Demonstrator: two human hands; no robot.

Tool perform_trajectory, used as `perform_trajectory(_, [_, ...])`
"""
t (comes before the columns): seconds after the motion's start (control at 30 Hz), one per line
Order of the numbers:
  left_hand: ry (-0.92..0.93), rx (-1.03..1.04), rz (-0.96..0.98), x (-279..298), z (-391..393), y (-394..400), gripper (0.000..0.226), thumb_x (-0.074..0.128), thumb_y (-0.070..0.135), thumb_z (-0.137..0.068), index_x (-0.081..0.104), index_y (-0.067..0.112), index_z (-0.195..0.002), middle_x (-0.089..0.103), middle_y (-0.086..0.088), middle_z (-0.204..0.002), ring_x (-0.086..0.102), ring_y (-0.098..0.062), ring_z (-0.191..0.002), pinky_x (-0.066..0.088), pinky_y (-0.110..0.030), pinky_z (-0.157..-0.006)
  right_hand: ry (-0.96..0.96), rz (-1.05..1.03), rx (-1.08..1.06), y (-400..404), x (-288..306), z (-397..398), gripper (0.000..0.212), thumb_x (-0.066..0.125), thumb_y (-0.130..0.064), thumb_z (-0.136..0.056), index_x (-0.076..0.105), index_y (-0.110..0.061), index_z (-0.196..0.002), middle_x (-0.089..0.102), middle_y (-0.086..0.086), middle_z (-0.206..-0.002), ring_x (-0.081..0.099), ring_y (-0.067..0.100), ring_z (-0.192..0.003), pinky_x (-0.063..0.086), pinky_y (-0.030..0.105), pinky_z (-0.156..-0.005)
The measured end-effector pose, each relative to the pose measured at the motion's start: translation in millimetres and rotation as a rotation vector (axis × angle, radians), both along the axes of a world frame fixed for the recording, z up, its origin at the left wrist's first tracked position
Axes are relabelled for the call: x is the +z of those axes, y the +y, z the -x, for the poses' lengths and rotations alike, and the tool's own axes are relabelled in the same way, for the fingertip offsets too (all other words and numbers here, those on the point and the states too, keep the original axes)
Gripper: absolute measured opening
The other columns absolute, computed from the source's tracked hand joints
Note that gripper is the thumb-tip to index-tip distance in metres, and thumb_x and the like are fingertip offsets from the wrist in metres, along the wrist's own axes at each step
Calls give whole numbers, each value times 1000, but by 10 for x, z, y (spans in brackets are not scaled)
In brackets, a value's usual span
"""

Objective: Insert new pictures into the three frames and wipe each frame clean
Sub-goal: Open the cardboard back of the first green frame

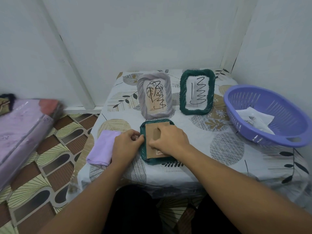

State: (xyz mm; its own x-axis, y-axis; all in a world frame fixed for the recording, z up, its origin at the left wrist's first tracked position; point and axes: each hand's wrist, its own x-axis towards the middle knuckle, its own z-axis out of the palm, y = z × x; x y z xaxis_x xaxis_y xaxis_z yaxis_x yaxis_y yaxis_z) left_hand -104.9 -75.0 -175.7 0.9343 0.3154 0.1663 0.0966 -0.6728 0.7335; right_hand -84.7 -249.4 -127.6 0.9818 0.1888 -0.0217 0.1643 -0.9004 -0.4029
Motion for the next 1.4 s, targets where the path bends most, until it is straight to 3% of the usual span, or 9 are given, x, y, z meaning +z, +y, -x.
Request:
perform_trajectory(0.47, [6,3,8,6,8,-3,14,73,40,-84,74,27,-90,71,10,-70,66,-5,-74,56,-34,-72,-11,-54,11,-22,12,-19,55,59,-62,-73,63,-32,-119,67,0,-110,63,26,-98,51,34,-78])
perform_trajectory(0.63, [8,-5,2,36,20,-13,20,71,41,-88,71,27,-102,69,9,-72,64,-5,-72,53,-31,-69,-28,-78,7,-14,91,-23,59,56,-63,-73,62,-31,-122,66,-1,-109,63,25,-99,54,36,-81])
perform_trajectory(0.77, [-77,-9,143,111,80,-32,13,66,40,-96,70,29,-101,70,8,-77,64,-4,-73,50,-28,-66,-43,-102,14,-46,176,-16,52,57,-60,-75,63,-32,-117,67,-2,-104,64,25,-96,54,35,-78])
perform_trajectory(0.87, [-122,-68,180,263,95,-21,22,59,38,-101,75,24,-96,71,7,-84,61,-6,-82,50,-32,-77,-56,-139,19,-73,239,-8,54,55,-62,-74,63,-33,-119,67,-2,-106,64,24,-96,55,36,-79])
perform_trajectory(0.97, [2,-144,218,472,50,-42,33,55,41,-103,77,19,-90,71,7,-83,59,-5,-79,44,-29,-74,-78,-163,28,-84,314,12,60,50,-68,-73,61,-33,-120,67,-4,-102,65,22,-92,57,37,-77])
perform_trajectory(1.07, [111,-199,361,564,0,-104,24,64,31,-100,77,15,-90,73,8,-80,60,2,-70,43,-25,-71,-106,-170,24,-86,351,26,62,53,-71,-77,56,-30,-124,64,-3,-101,64,22,-90,57,37,-77])
perform_trajectory(1.2, [146,-168,554,577,-35,-102,21,64,25,-100,74,9,-92,70,5,-80,52,3,-57,39,-24,-67,-168,-117,-21,-104,277,40,72,57,-74,-80,40,-31,-136,50,3,-115,54,26,-107,51,41,-89])
perform_trajectory(1.3, [162,-185,620,577,-41,-104,22,64,25,-100,74,7,-94,68,4,-77,48,-4,-61,38,-23,-65,-99,-357,-56,-170,215,41,93,70,-70,-78,23,-37,-152,34,3,-128,39,18,-118,42,32,-94])
perform_trajectory(1.4, [173,-209,592,597,-43,-150,23,63,25,-100,74,6,-95,67,12,-66,51,4,-53,39,-22,-64,154,-757,-50,-227,175,51,96,82,-49,-81,21,-36,-153,54,-5,-127,58,13,-116,53,29,-89])
